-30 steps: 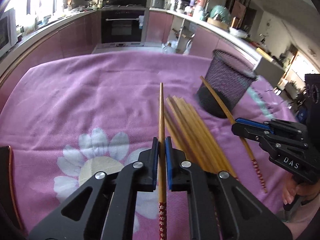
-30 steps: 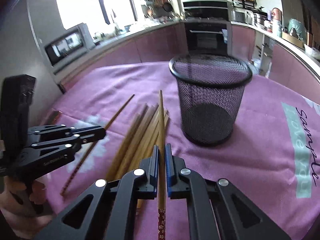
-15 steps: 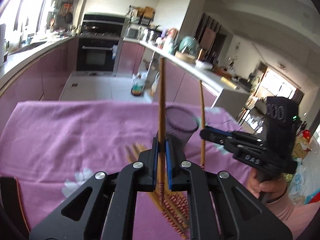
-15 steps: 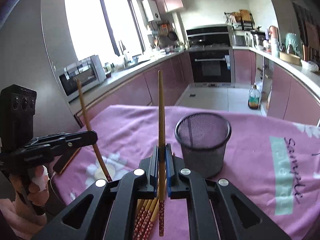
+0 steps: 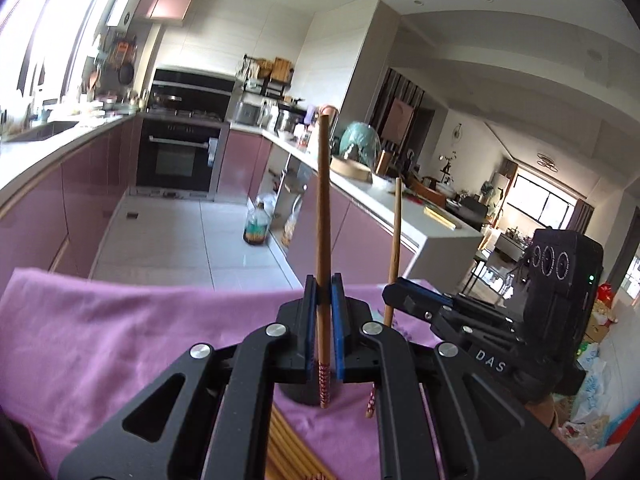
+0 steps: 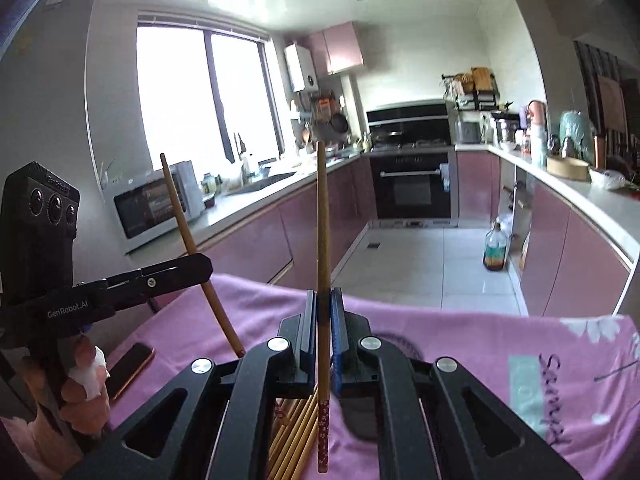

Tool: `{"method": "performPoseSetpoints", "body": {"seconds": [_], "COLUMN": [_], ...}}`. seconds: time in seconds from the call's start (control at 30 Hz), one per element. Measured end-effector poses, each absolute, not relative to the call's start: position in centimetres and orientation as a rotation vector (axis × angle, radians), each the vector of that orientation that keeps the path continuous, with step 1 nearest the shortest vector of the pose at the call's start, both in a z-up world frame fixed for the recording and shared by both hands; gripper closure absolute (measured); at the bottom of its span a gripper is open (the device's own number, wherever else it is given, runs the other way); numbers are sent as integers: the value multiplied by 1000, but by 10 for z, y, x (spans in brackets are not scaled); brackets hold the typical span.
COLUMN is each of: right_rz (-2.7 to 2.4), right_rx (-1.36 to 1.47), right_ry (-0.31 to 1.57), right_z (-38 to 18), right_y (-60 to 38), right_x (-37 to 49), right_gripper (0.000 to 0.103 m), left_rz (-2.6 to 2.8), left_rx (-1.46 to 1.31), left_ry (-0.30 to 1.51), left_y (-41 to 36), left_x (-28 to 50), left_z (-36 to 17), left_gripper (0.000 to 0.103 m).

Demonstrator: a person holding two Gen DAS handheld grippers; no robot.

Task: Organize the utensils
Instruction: 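Lift the chopstick upright with the right gripper over the mesh cup, then lower the chopstick into the mesh cup and open the right gripper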

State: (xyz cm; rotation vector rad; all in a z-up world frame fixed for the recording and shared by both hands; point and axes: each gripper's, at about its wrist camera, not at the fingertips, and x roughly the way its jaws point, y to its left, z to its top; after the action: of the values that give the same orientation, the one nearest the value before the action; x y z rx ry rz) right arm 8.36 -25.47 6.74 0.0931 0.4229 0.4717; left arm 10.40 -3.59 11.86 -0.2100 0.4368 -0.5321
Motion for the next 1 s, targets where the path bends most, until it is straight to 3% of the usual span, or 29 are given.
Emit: {"method": "performPoseSetpoints", "body": {"seconds": [0.23,0.43,1.0], "right_rz": [419,383,366], "right_rx": [122,115,58], "right_ry": [360,357,643], "right_z": [79,67,-3], "right_y": [-267,-267,-246], "right_x": [110,127,165], "right_gripper": [98,98,97], "left_rz": [-534,-516,-526], "left_rx": [-185,-134,-56], "left_ry": [429,489,667], "left_y": [-66,-95,-116], "left_x": [130,155,194], "left_z": [132,110,30], "left_gripper": [95,95,95]}}
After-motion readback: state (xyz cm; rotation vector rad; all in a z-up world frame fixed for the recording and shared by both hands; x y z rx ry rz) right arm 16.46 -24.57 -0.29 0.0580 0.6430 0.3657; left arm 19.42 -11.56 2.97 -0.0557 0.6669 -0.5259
